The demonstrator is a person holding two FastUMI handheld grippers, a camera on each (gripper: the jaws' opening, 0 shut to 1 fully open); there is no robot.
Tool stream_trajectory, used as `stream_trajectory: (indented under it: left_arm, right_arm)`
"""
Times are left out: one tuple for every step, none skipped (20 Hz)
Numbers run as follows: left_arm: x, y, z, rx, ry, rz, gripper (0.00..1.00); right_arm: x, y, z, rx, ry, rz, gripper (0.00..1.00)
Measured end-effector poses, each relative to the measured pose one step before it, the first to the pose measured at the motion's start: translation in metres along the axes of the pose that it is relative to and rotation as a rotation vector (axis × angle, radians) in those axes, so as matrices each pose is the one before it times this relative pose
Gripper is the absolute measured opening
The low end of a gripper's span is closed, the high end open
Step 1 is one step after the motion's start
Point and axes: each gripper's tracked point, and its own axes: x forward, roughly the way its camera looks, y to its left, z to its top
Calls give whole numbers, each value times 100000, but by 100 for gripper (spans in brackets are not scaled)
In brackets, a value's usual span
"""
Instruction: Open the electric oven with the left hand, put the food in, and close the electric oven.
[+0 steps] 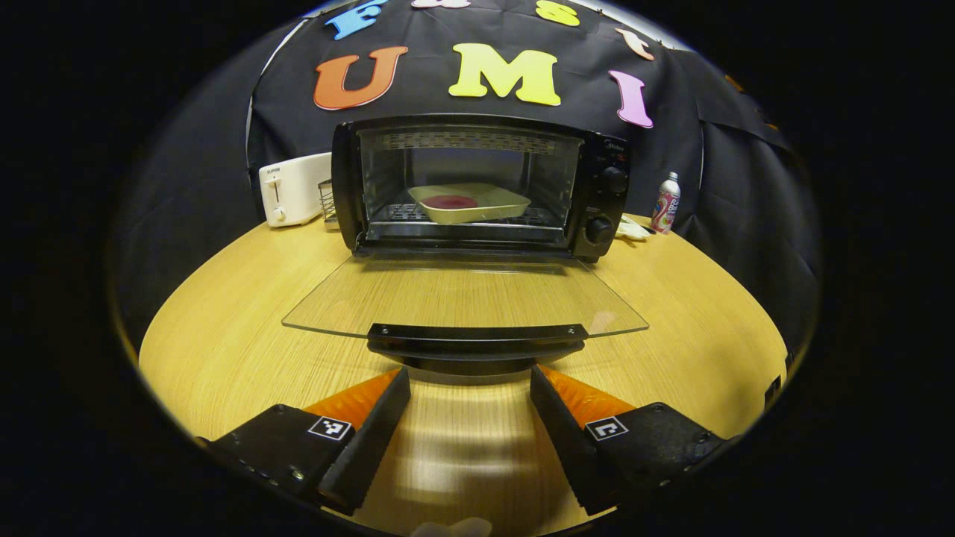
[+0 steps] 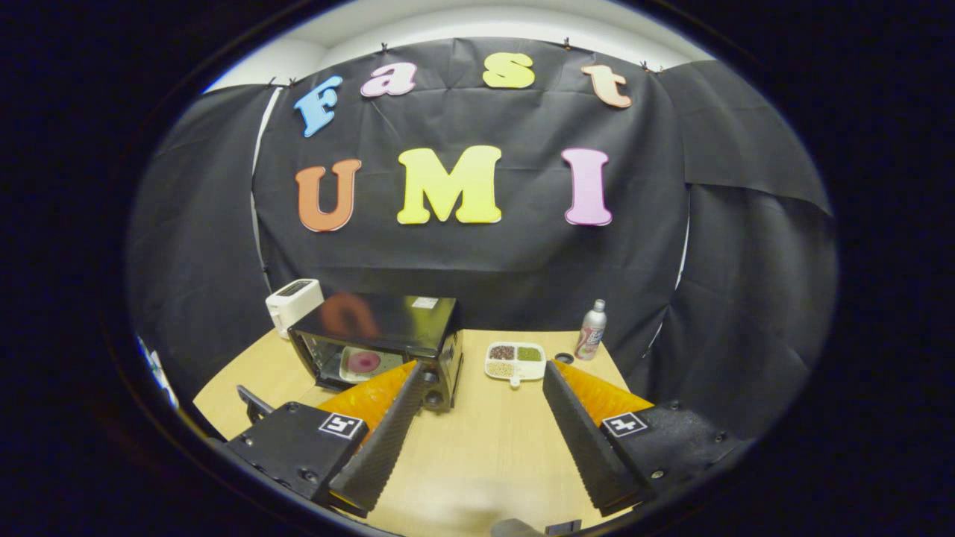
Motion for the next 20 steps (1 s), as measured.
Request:
stream_trajectory:
  left_arm:
    - [-151, -74, 128, -553, 25, -69, 98]
    - [-145, 0, 148, -56, -342, -102, 98]
    - [-149, -4, 272, 338, -870, -8, 98]
    - [-98, 60, 246, 154, -41, 149, 98]
    - [-61, 63, 250, -244, -331, 15, 98]
    - [-89, -108, 237, -215, -220, 48, 98]
    - [-120, 110, 517, 83, -809, 64, 98]
    - [-167, 46, 360, 153, -552, 101, 98]
    - [-132, -104, 634, 249, -912, 104, 98]
    - [-226, 5, 583, 172, -1123, 43, 98]
    - [-103, 54, 631, 81, -1067, 92, 98]
    - [-140, 67, 703, 365, -1137, 5, 98]
    - [-95, 9, 737, 611, -1168, 104, 98]
    - [46, 80, 788, 328, -1208, 16, 99]
    - [3, 0, 969, 191, -1631, -73, 98]
    - [82, 8, 947, 352, -1660, -280, 99]
    - [227, -84, 840, 99, -903, -552, 99]
    - [328, 80, 630, 32, -98, 680, 98]
    - [400, 281, 591, -192, 24, 170, 98]
    - [383, 76, 733, -715, -806, 491, 98]
  right_arm:
    - [35, 20, 75, -306, 18, -58, 96]
    - [14, -61, -87, -267, 125, 47, 96]
    - [14, -9, -74, 44, 34, 133, 96]
    - [145, 40, 0, 65, 453, 111, 96]
    - [-42, -26, -125, 103, 315, 83, 96]
    - [135, 81, -2, 208, 319, 38, 100]
    - [-32, 90, -61, 4, -52, 355, 97]
    - [72, 71, -2, -222, 175, 361, 96]
    - [37, 141, -16, -132, -48, 442, 100]
    - [39, 33, 24, -103, 77, 94, 96]
    - [-39, 34, 59, -9, -177, 326, 96]
    - [67, 57, 53, 213, 158, 0, 97]
    - [-38, 30, 44, 382, 41, 256, 96]
    - [-7, 17, 58, 424, -144, 117, 100]
    - [13, -25, 157, 280, -249, -41, 97]
    - [28, -164, 150, 331, -196, -115, 96]
    - [24, -57, 17, 458, 118, -146, 96]
    - [91, -136, 70, 750, -80, -165, 97]
    - [-14, -123, 236, 659, -241, -193, 97]
    - [95, -80, 275, 443, -675, -282, 96]
